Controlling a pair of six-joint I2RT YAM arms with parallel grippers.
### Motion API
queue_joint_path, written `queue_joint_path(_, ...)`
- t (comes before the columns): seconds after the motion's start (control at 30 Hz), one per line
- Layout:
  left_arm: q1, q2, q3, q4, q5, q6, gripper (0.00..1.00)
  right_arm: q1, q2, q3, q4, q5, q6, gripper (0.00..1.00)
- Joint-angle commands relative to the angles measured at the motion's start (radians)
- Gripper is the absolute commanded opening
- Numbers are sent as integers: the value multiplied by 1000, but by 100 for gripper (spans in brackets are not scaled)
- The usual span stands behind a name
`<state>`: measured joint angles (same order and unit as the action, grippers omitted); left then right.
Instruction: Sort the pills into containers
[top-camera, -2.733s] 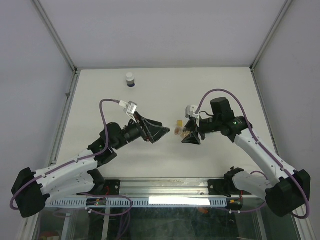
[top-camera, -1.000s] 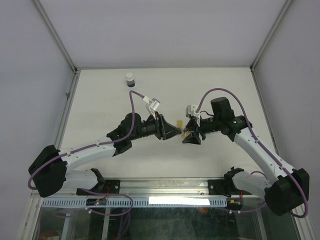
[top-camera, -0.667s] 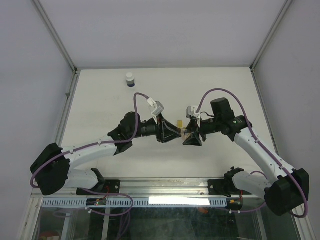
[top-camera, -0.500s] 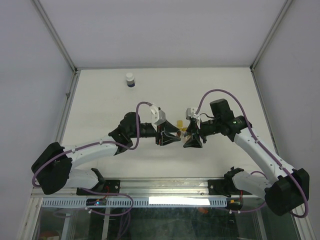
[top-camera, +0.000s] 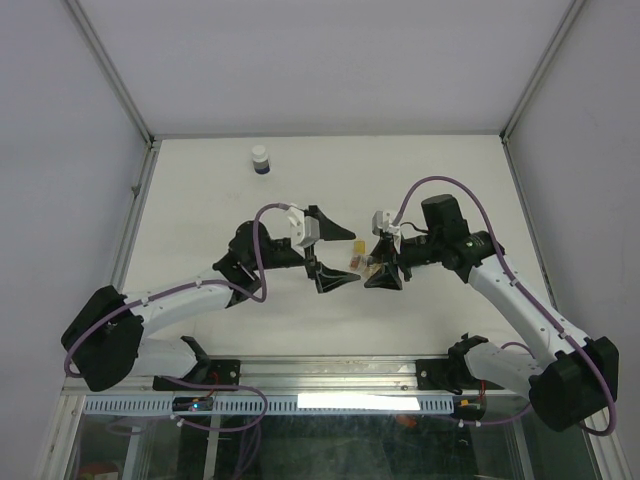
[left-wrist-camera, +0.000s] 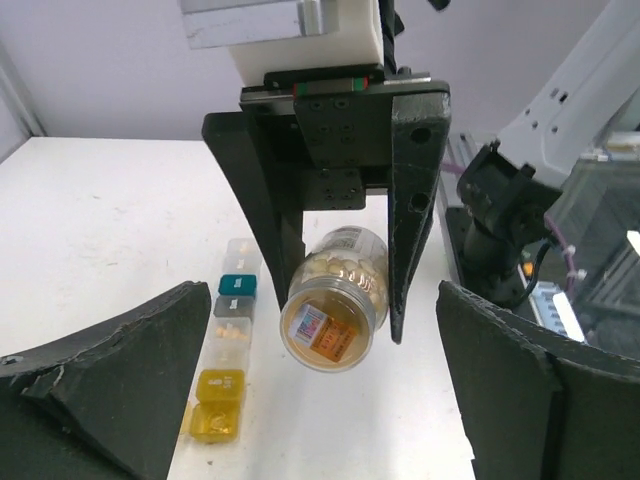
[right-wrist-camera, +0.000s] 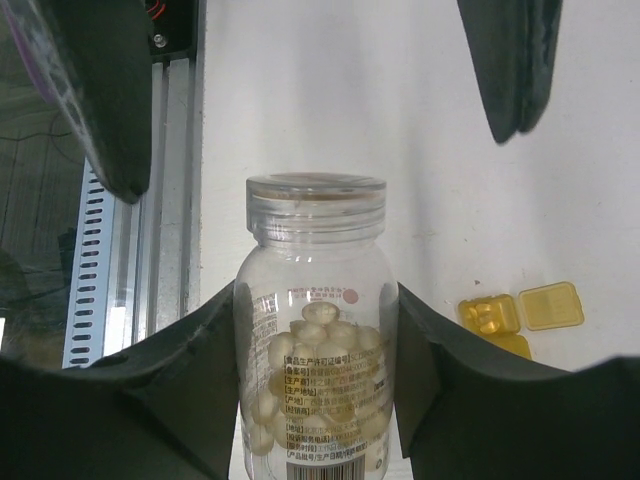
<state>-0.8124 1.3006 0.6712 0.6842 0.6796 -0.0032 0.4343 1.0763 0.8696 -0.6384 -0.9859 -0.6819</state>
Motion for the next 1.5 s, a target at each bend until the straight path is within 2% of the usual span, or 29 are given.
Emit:
queue_joint_path(0.0, 12, -85, -85, 203, -95, -153, 99, 1, -21, 41, 47, -25, 0, 0)
queue_joint_path(0.17, 17, -118, -215, 447, -181, -482, 99, 1, -18, 41, 46, -28, 0, 0)
queue_joint_path(0.23, 24, -113, -229, 472, -202, -621, 99, 1, -18, 41, 46, -28, 0, 0)
queue_joint_path(0.3, 27, -108, -225, 446, -228, -722, 96, 0, -18, 41, 46, -27, 2, 0)
queue_joint_path(0.37, 27, -122, -187, 264, -278, -776, 85, -1, -18, 40, 46, -28, 1, 0)
queue_joint_path(0.43, -1, -149, -110, -9, -382, -742, 79, -2, -18, 39, 48, -28, 2, 0)
queue_joint_path(0.5, -57, -181, -58, -181, -497, -684, 79, -1, -19, 40, 46, -29, 1, 0)
queue_joint_path(0.67, -126, -202, 26, -361, -593, -632, 78, -2, -15, 40, 45, -31, 1, 0)
queue_joint_path(1.17, -165, -97, 114, -424, -506, -608, 64, -2, -10, 40, 45, -31, -1, 0)
queue_joint_path(1.33, -167, -76, 127, -422, -471, -603, 47, -1, -10, 40, 46, -32, -2, 0)
queue_joint_path(1.47, -166, -59, 127, -396, -418, -553, 28, -2, -12, 40, 44, -31, -1, 0)
